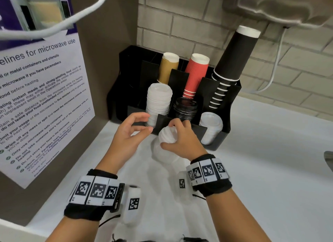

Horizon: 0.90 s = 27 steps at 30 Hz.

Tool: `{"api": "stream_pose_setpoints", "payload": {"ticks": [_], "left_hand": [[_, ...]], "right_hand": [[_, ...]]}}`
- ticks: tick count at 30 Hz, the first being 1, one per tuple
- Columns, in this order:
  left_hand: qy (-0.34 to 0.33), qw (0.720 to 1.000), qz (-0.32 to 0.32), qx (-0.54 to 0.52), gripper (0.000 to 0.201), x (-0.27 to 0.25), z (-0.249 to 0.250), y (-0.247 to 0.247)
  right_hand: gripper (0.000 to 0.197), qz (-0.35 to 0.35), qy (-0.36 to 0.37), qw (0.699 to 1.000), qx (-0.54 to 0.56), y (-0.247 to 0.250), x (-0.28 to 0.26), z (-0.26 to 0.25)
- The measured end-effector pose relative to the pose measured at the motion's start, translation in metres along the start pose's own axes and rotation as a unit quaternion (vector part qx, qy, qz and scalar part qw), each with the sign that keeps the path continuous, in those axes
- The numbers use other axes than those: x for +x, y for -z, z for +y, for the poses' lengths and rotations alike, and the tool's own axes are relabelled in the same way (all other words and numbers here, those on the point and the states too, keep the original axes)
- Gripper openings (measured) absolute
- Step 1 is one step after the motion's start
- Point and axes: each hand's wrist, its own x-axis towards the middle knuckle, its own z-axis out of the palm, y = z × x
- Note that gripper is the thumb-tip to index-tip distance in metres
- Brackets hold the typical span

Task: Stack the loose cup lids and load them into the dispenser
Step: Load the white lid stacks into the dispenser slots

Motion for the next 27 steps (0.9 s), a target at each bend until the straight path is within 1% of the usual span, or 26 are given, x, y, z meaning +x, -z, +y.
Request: {"api": "stream_pose_setpoints", "payload": {"ticks": [1, 2, 3, 5, 6, 7, 10, 15, 19, 23, 27], "left_hand": [[0.005, 1.0, -0.009, 0.0, 0.035, 0.0, 0.0, -0.001], [0.014, 1.0, -0.027, 0.002, 0.042, -0.001, 0.001, -0.003], [0.026, 0.998, -0.054, 0.004, 0.056, -0.002, 0.001, -0.006], [0.042, 0.993, -0.114, -0.005, 0.086, -0.004, 0.001, -0.014], [0.04, 0.99, -0.135, -0.019, 0.096, -0.005, 0.0, -0.019], [0.031, 0.988, -0.147, -0.034, 0.099, -0.006, 0.0, -0.024], [0.013, 0.987, -0.148, -0.056, 0.096, -0.008, 0.004, -0.034], [0.002, 0.984, -0.164, -0.066, 0.095, -0.009, 0.004, -0.036], [0.003, 0.981, -0.172, -0.084, 0.092, -0.01, 0.004, -0.04], [0.008, 0.98, -0.178, -0.084, 0.093, -0.01, 0.004, -0.041], [0.016, 0.977, -0.199, -0.076, 0.097, -0.011, 0.005, -0.04]], "right_hand": [[0.059, 0.022, 0.008, 0.999, 0.035, 0.005, -0.003, 0.0], [0.059, 0.039, 0.019, 0.996, 0.079, 0.01, -0.007, -0.001], [0.059, 0.043, 0.028, 0.99, 0.133, 0.014, -0.013, -0.004], [0.059, 0.014, 0.04, 0.969, 0.243, 0.022, -0.025, -0.01], [0.061, -0.009, 0.044, 0.957, 0.287, 0.024, -0.031, -0.013], [0.063, -0.028, 0.049, 0.947, 0.317, 0.025, -0.036, -0.015], [0.064, -0.048, 0.064, 0.933, 0.352, 0.029, -0.046, -0.016], [0.067, -0.075, 0.073, 0.929, 0.354, 0.04, -0.055, -0.005], [0.068, -0.055, 0.062, 0.927, 0.367, 0.041, -0.057, 0.0], [0.067, -0.049, 0.063, 0.93, 0.359, 0.04, -0.06, 0.0], [0.065, -0.045, 0.069, 0.936, 0.343, 0.042, -0.063, 0.0]]}}
